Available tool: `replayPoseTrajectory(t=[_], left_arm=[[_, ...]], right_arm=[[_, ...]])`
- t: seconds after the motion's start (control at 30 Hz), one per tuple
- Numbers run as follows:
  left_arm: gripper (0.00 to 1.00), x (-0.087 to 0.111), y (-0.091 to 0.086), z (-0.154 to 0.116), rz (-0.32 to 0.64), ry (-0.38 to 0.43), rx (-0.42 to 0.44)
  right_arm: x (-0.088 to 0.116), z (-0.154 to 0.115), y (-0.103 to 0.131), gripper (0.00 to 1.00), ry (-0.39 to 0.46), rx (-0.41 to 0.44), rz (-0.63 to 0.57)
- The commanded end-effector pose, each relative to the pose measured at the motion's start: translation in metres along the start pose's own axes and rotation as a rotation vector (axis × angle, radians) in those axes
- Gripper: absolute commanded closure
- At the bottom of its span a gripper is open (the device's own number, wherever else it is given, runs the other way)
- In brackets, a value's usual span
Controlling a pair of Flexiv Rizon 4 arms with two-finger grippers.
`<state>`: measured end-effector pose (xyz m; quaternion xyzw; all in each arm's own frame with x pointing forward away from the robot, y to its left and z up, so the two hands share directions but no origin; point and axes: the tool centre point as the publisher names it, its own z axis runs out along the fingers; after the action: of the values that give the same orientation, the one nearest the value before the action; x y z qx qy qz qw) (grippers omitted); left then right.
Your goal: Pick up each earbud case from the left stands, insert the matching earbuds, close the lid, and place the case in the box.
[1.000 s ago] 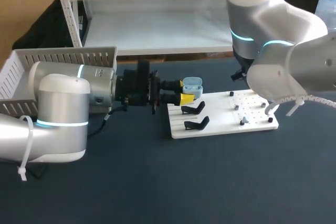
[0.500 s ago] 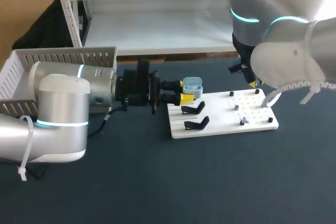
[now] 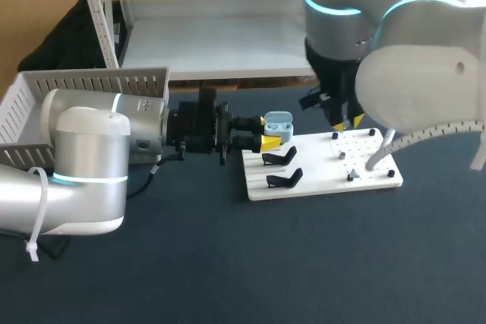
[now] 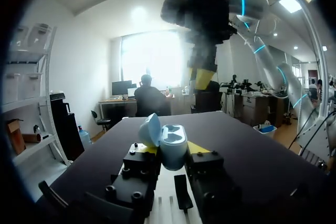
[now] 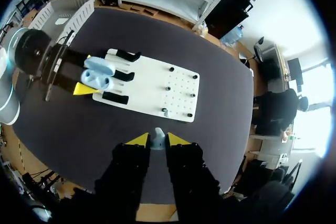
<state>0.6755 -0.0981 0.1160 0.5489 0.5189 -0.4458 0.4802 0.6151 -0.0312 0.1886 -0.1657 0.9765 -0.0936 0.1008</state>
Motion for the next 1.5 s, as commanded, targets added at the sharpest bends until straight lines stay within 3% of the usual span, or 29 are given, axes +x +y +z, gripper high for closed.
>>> replayPoseTrajectory(t=[0.03, 0.43, 0.67, 0.73, 0.97, 1.5], left_arm=[[1.0, 0.001, -0.001, 0.0, 0.002, -0.003, -0.005], [1.0, 0.001, -0.001, 0.0, 0.002, -0.003, -0.005], [1.0, 0.001, -0.001, 0.0, 0.002, -0.003, -0.005], [1.0, 0.001, -0.001, 0.0, 0.002, -0.003, -0.005], [1.0, 0.001, -0.001, 0.0, 0.002, -0.003, -0.005], [1.0, 0.001, -0.001, 0.0, 0.002, -0.003, -0.005]], right_arm=[[0.018, -0.009, 0.018, 1.0, -0.036, 0.015, -0.03], [0.018, -0.009, 0.018, 1.0, -0.036, 0.015, -0.03], [-0.007, -0.016, 0.052, 1.0, 0.006, -0.11, 0.26], [-0.014, -0.011, 0.059, 1.0, 0.064, -0.123, 0.336], [-0.032, -0.006, 0.068, 1.0, 0.107, -0.101, 0.459], [-0.035, -0.004, 0.064, 1.0, 0.111, -0.067, 0.459]])
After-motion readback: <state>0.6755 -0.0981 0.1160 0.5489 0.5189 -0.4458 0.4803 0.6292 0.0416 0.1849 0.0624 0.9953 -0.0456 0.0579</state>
